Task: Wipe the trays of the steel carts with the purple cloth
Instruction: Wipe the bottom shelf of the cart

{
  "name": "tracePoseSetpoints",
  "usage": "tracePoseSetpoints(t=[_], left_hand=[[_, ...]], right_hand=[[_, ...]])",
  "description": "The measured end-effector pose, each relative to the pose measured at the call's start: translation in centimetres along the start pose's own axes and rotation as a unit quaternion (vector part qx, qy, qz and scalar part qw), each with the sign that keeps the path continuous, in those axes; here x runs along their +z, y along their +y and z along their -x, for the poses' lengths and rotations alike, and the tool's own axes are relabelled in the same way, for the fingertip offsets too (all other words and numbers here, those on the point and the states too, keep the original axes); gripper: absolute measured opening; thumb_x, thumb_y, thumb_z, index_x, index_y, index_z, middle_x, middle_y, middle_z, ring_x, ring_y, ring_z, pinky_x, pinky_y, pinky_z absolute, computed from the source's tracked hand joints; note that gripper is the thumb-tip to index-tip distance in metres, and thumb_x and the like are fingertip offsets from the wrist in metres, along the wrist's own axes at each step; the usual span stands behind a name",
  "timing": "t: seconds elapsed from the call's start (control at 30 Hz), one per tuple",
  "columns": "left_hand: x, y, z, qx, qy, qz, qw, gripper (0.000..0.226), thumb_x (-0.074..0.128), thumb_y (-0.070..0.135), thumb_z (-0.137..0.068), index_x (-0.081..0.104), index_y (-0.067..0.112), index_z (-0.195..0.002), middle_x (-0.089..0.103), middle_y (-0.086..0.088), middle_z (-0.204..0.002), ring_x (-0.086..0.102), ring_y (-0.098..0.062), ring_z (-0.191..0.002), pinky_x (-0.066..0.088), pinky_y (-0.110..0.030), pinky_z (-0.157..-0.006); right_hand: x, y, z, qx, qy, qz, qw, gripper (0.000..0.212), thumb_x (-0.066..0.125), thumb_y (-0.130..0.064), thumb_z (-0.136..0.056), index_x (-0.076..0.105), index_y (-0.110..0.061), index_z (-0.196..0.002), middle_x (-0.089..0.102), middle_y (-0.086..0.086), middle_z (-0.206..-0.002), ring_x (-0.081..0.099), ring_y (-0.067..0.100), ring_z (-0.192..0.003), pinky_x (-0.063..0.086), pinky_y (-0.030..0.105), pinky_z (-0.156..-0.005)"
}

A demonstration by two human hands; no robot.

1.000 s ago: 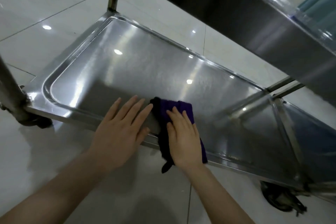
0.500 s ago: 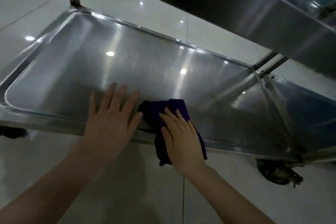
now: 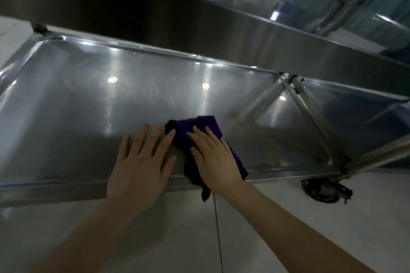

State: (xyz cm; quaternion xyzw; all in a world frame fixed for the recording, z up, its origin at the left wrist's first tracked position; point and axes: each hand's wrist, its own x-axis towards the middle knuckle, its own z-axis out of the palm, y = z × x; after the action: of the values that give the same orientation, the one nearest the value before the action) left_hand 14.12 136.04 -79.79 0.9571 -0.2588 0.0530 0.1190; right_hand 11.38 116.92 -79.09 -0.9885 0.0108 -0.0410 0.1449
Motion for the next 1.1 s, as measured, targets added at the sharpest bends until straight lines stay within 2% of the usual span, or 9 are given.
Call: tracePoseSetpoints(t=[0.1,0.2,0.37,0.43,0.57,0.7,0.83,1.0,1.1], left_hand=[[-0.2,-0.3,-0.2,0.015,-0.010,0.015,1.000,0.059,0.019,0.048,-0.098,0.038,0.022,-0.147,0.040,-0.008,-0.151,0.029,-0.032,-0.143,0.026,-0.056,-0.111],[-0.3,-0.6,-0.3,0.035,-0.032,0.019,0.999,0.061,0.019,0.051,-0.097,0.035,0.023,-0.149,0.038,-0.006,-0.152,0.027,-0.032,-0.143,0.026,-0.059,-0.110],[-0.2,-1.0,-0.6,0.036,-0.035,0.030,0.998,0.061,0.022,0.051,-0.094,0.039,0.023,-0.145,0.039,-0.005,-0.152,0.026,-0.032,-0.144,0.027,-0.061,-0.110],[0.0,-1.2,-0.4,0.039,-0.037,0.034,0.998,0.061,0.021,0.052,-0.094,0.039,0.024,-0.145,0.037,-0.004,-0.153,0.024,-0.032,-0.144,0.025,-0.061,-0.111],[0.1,-1.2,0.0,0.036,-0.014,0.044,0.998,0.063,0.021,0.053,-0.093,0.039,0.024,-0.145,0.038,-0.005,-0.152,0.022,-0.032,-0.145,0.019,-0.062,-0.113],[-0.2,-1.2,0.1,0.038,-0.001,0.056,0.998,0.063,0.024,0.052,-0.092,0.045,0.020,-0.142,0.042,-0.008,-0.150,0.022,-0.034,-0.145,0.018,-0.061,-0.113],[-0.7,-0.7,0.1,0.031,-0.002,0.047,0.998,0.064,0.028,0.052,-0.090,0.050,0.017,-0.139,0.046,-0.010,-0.146,0.027,-0.035,-0.143,0.025,-0.062,-0.111],[-0.2,-0.4,-0.2,0.006,-0.020,-0.001,1.000,0.070,0.013,0.060,-0.091,0.045,0.025,-0.143,0.039,-0.001,-0.152,0.023,-0.028,-0.146,0.024,-0.054,-0.114],[-0.1,-0.4,-0.5,0.004,-0.042,-0.049,0.998,0.076,0.006,0.063,-0.095,0.056,0.021,-0.134,0.050,-0.005,-0.143,0.041,-0.034,-0.136,0.034,-0.056,-0.105]], right_hand=[[-0.1,-1.3,5.0,-0.017,-0.009,-0.011,1.000,0.046,0.029,-0.040,-0.102,0.040,-0.033,-0.146,0.028,-0.019,-0.154,0.008,0.001,-0.146,0.004,0.030,-0.119],[-0.5,-1.0,3.3,0.005,0.001,-0.013,1.000,0.043,0.032,-0.037,-0.104,0.041,-0.033,-0.145,0.028,-0.018,-0.155,0.009,0.000,-0.146,0.005,0.029,-0.119],[-0.9,1.7,-6.8,0.160,0.025,-0.013,0.987,0.044,0.028,-0.033,-0.106,0.034,-0.026,-0.149,0.024,-0.007,-0.160,0.012,0.016,-0.149,0.011,0.042,-0.120],[-0.4,1.1,-7.6,0.179,0.038,0.006,0.983,0.044,0.027,-0.033,-0.106,0.033,-0.027,-0.149,0.023,-0.006,-0.160,0.011,0.017,-0.149,0.010,0.045,-0.120],[-0.9,-0.6,-1.1,0.059,-0.007,0.006,0.998,0.044,0.034,-0.030,-0.106,0.034,-0.026,-0.149,0.025,-0.009,-0.159,0.011,0.011,-0.148,0.011,0.042,-0.121],[-2.9,-0.3,6.6,-0.035,-0.085,-0.011,0.996,0.045,0.035,-0.033,-0.104,0.031,-0.031,-0.149,0.023,-0.013,-0.158,0.008,0.008,-0.149,0.005,0.029,-0.119],[-2.8,2.8,3.1,-0.039,-0.067,-0.013,0.997,0.044,0.035,-0.033,-0.105,0.035,-0.027,-0.149,0.025,-0.012,-0.157,0.008,0.004,-0.146,0.007,0.029,-0.119],[-2.5,8.5,-8.7,0.046,-0.011,-0.003,0.999,0.045,0.032,-0.033,-0.105,0.035,-0.025,-0.149,0.026,-0.005,-0.159,0.017,0.021,-0.148,0.017,0.043,-0.119],[-1.9,9.3,-9.7,0.035,-0.004,-0.017,0.999,0.045,0.030,-0.036,-0.104,0.032,-0.030,-0.148,0.022,-0.008,-0.160,0.013,0.017,-0.149,0.013,0.046,-0.120]])
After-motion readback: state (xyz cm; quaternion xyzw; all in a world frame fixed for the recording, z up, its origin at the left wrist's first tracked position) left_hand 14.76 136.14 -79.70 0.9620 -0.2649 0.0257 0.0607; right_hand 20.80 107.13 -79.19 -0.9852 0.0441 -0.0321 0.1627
